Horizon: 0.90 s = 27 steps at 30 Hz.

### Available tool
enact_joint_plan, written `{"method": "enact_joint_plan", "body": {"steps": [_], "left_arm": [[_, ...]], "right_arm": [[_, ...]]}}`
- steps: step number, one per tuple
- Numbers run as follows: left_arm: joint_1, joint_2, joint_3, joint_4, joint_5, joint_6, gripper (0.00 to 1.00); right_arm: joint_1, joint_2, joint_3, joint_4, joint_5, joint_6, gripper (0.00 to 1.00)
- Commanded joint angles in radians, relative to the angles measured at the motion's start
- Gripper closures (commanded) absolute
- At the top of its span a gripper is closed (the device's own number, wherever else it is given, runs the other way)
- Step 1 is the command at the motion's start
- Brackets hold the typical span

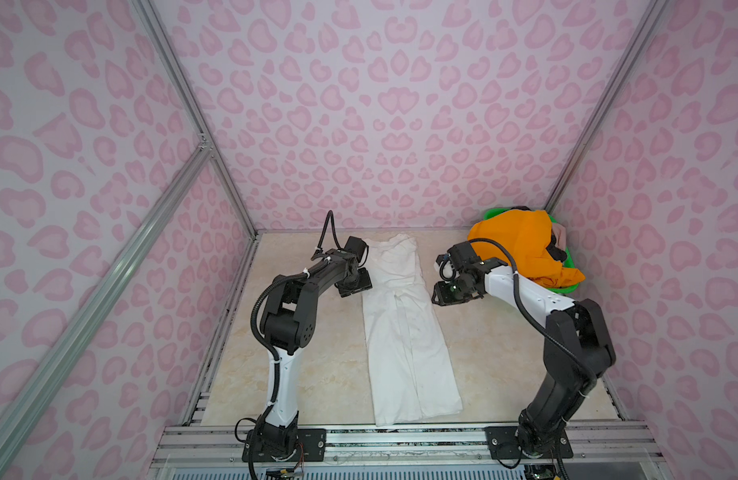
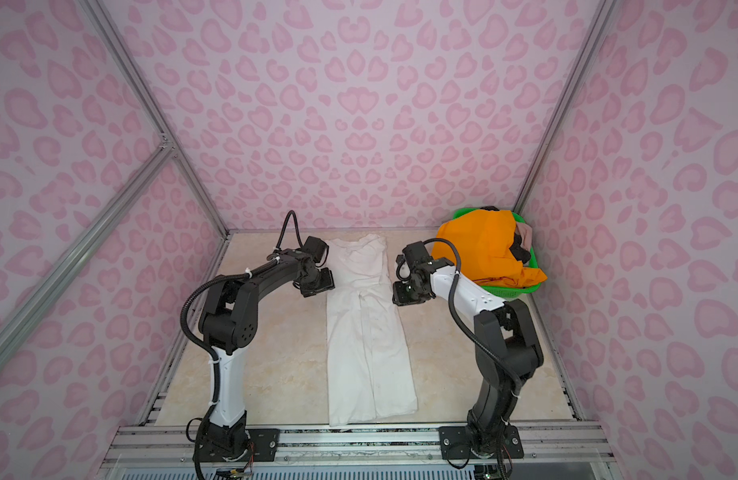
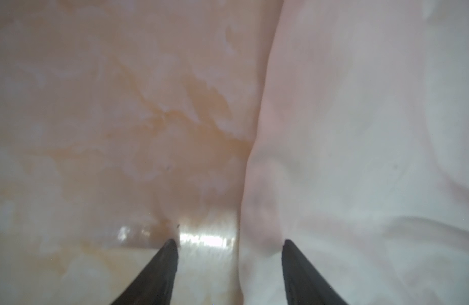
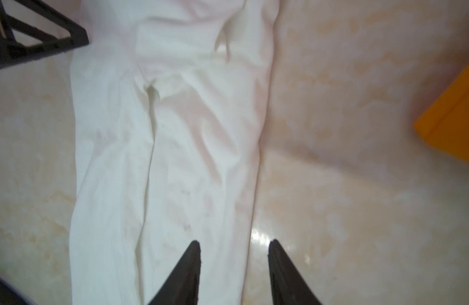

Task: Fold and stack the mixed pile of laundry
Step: 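Lift the far end with both grippers and carry it toward the robot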

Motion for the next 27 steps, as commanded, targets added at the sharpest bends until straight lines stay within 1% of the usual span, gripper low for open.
{"method": "enact_joint_plan", "body": {"steps": [1, 4, 7, 9, 13, 15, 17, 20, 22, 24, 27], "left_arm": [[-0.022, -0.311, -0.144, -0.072, 0.044, 0.038, 0.33], [-0.084, -0.46, -0.321, -0.102, 0.05, 0.018, 0.32], [-0.173, -0.605, -0.465, -0.124, 0.047, -0.053, 0.3], [-0.245, -0.703, -0.55, -0.119, 0.045, -0.128, 0.28], [-0.368, -0.847, -0.694, -0.113, 0.019, -0.269, 0.26], [-0.419, -0.894, -0.759, -0.095, 0.013, -0.329, 0.26], [-0.473, -0.928, -0.814, -0.06, 0.009, -0.38, 0.26], [-0.542, -0.95, -0.882, 0.047, 0.057, -0.448, 0.27], [-0.589, -0.941, -0.916, 0.122, 0.089, -0.497, 0.29], [-0.637, -0.921, -0.93, 0.156, 0.097, -0.522, 0.3], [-0.68, -0.896, -0.961, 0.203, 0.121, -0.568, 0.31]], "right_arm": [[0.049, -0.127, -0.154, -0.115, 0.031, 0.06, 0.55], [0.116, -0.246, -0.285, -0.174, 0.041, 0.121, 0.54], [0.174, -0.339, -0.386, -0.192, 0.003, 0.189, 0.52], [0.207, -0.39, -0.437, -0.194, -0.021, 0.237, 0.5], [0.255, -0.434, -0.499, -0.204, -0.038, 0.289, 0.49], [0.27, -0.44, -0.521, -0.21, -0.045, 0.299, 0.48], [0.274, -0.448, -0.548, -0.205, -0.063, 0.312, 0.48], [0.278, -0.47, -0.583, -0.186, -0.09, 0.338, 0.48], [0.279, -0.476, -0.602, -0.167, -0.119, 0.35, 0.48], [0.282, -0.471, -0.616, -0.154, -0.136, 0.356, 0.49], [0.284, -0.453, -0.631, -0.125, -0.157, 0.352, 0.48]]}}
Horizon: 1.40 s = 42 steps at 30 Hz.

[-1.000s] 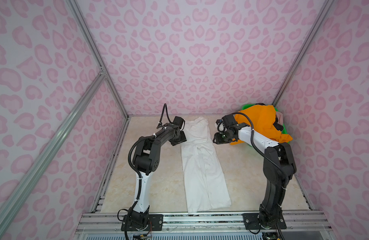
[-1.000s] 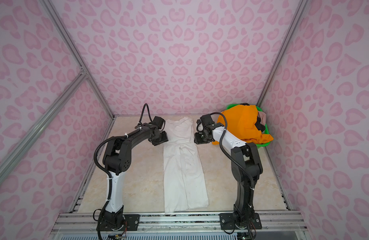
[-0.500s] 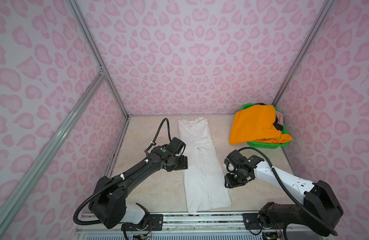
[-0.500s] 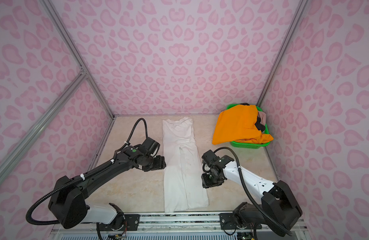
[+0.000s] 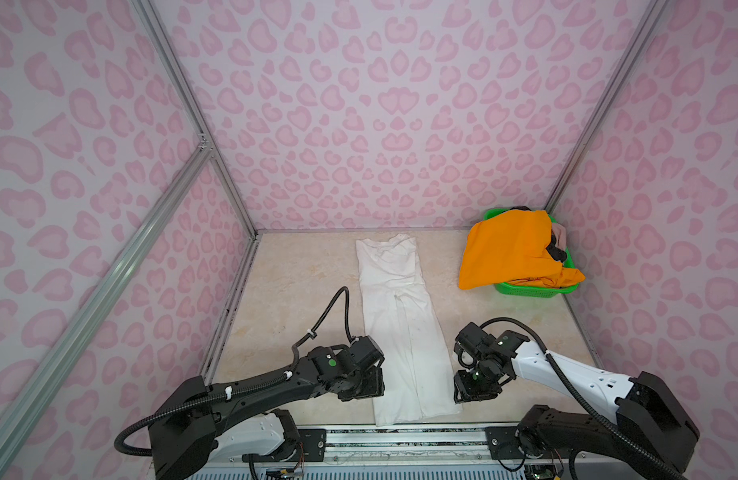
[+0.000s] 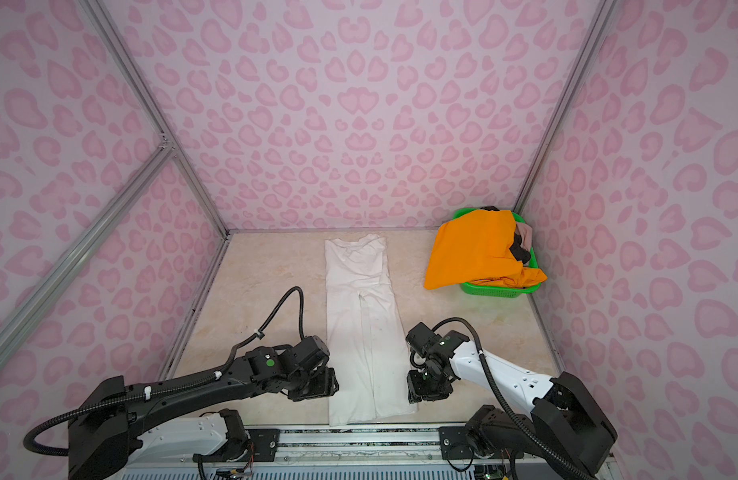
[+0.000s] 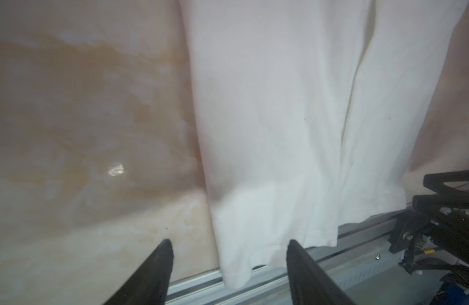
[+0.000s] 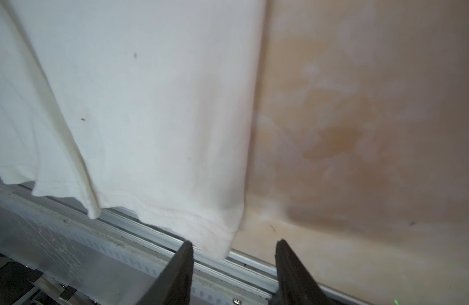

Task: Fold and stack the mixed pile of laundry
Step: 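Lift the far end with both grippers and carry it toward the robot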

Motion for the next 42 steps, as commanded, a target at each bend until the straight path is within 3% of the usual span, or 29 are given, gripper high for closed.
{"method": "enact_joint_plan", "body": {"steps": [1, 12, 16, 26, 35, 38, 42], "left_arm": [[-0.032, 0.016, -0.038, 0.117, 0.033, -0.103, 0.32], [-0.182, -0.012, -0.144, 0.244, 0.027, -0.283, 0.42], [-0.221, -0.013, -0.14, 0.219, 0.002, -0.316, 0.46], [-0.234, -0.015, -0.177, 0.216, -0.036, -0.369, 0.63], [-0.234, -0.008, -0.202, 0.238, -0.07, -0.382, 0.69], [-0.236, 0.018, -0.195, 0.244, -0.061, -0.376, 0.75], [-0.236, 0.019, -0.176, 0.206, -0.058, -0.357, 0.84]], "right_arm": [[0.002, 0.023, -0.016, 0.036, -0.047, 0.008, 0.49], [0.003, 0.062, -0.052, 0.11, -0.107, 0.008, 0.49], [0.004, 0.058, -0.064, 0.114, -0.114, 0.013, 0.49], [0.005, 0.025, -0.12, 0.143, -0.114, 0.048, 0.53], [0.002, -0.003, -0.105, 0.111, -0.054, 0.058, 0.57], [0.002, -0.002, -0.104, 0.114, -0.038, 0.06, 0.62], [0.004, -0.005, -0.093, 0.09, -0.012, 0.05, 0.78]]}}
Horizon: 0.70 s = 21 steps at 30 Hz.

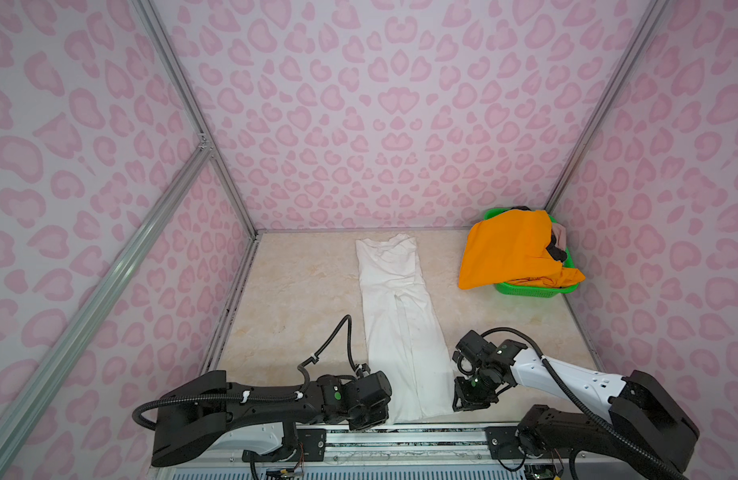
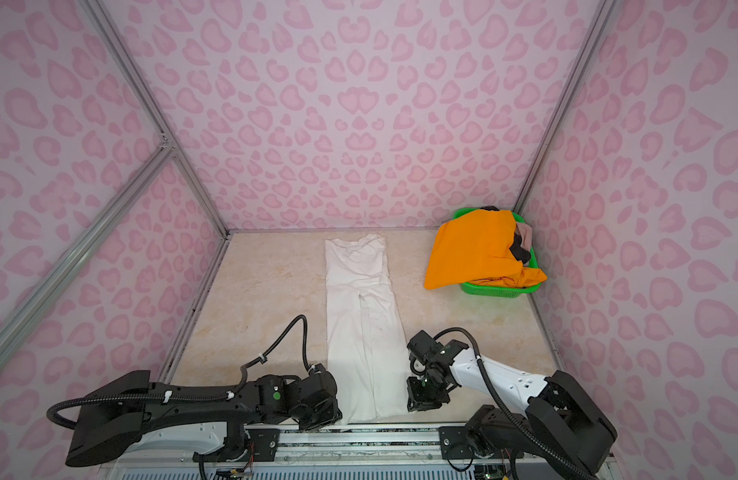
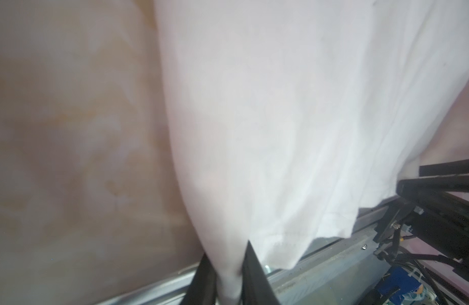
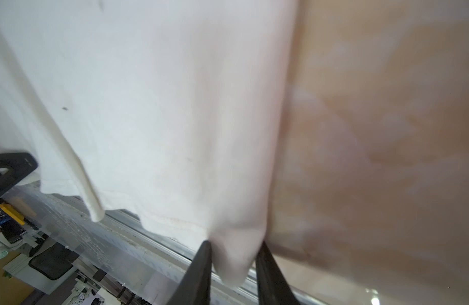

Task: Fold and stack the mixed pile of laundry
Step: 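Lift the far end with both grippers and carry it toward the robot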

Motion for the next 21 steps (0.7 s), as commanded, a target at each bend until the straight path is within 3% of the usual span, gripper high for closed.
{"method": "enact_joint_plan", "body": {"steps": [1, 6, 14, 21], "left_arm": [[-0.001, 0.001, 0.015, -0.099, -0.031, 0.028, 0.86], [-0.001, -0.012, 0.056, -0.198, -0.024, 0.077, 0.92], [-0.001, -0.008, 0.096, -0.202, 0.0, 0.097, 0.97], [-0.001, 0.01, 0.218, -0.284, 0.004, 0.122, 0.97]], "right_arm": [[0.0, -0.009, 0.011, -0.039, 0.071, -0.013, 0.82], [0.0, -0.072, 0.033, -0.079, 0.074, -0.025, 0.99], [0.036, -0.124, 0.072, -0.132, 0.069, -0.044, 1.0], [0.106, -0.183, 0.174, -0.171, 0.117, -0.05, 1.0]]}}
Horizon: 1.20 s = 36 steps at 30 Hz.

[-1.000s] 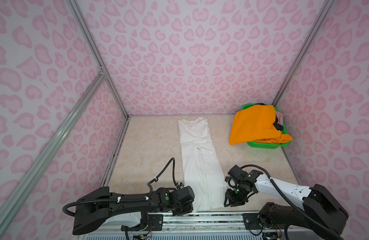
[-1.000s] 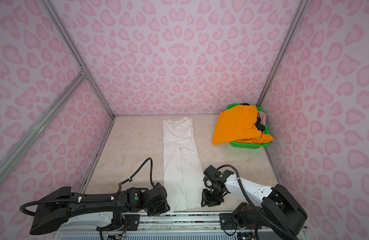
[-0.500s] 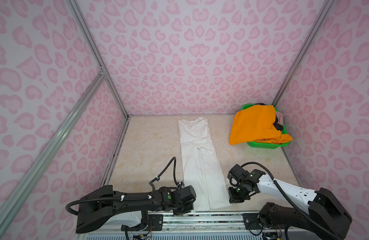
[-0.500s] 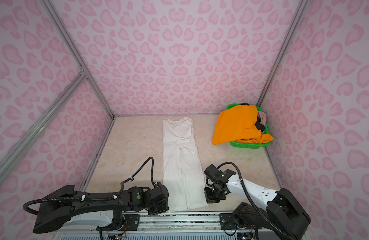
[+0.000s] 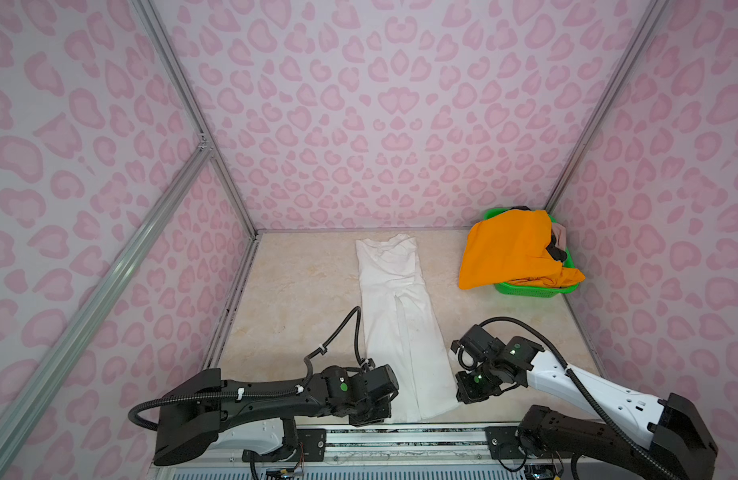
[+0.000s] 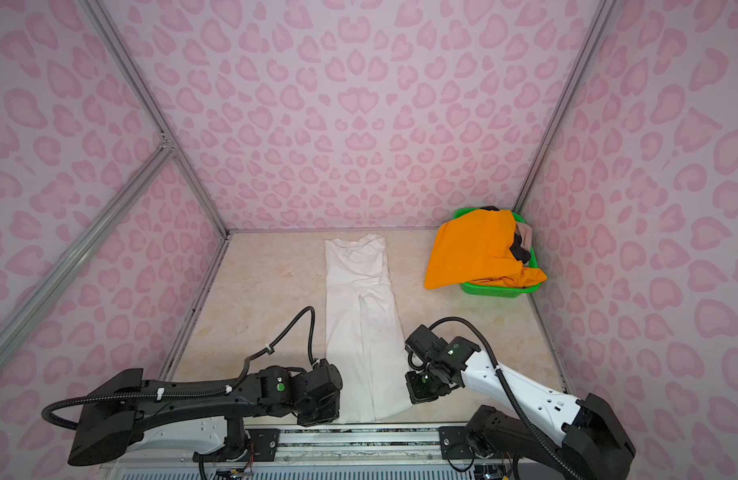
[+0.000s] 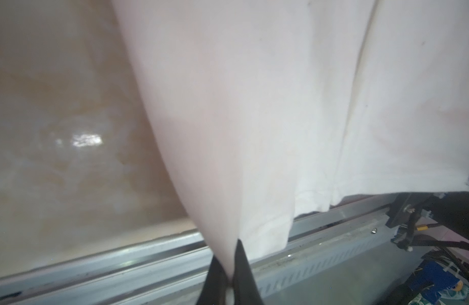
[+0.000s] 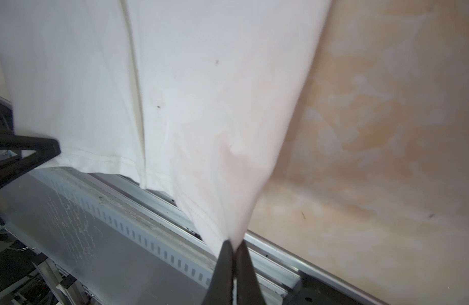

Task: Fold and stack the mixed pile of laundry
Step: 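Lift the far end with both grippers and carry it toward the robot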

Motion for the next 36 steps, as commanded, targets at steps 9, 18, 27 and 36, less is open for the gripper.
{"method": "enact_joint_plan", "body": {"steps": [9, 18, 27, 36], "left_arm": [[0.0, -0.065, 0.07, -0.124, -0.017, 0.014, 0.97], [-0.001, -0.155, 0.064, -0.109, -0.057, -0.014, 0.97], [-0.001, -0.049, -0.001, 0.02, -0.017, -0.018, 0.97], [0.0, 0.0, 0.002, 0.047, 0.015, 0.002, 0.97]], "right_arm": [[0.031, -0.049, 0.074, -0.065, 0.067, -0.003, 1.0], [0.032, -0.082, 0.04, -0.043, 0.092, 0.02, 1.0], [0.027, -0.017, -0.105, 0.045, 0.045, 0.105, 0.9], [-0.003, 0.028, -0.19, 0.187, -0.073, 0.156, 0.52]]}}
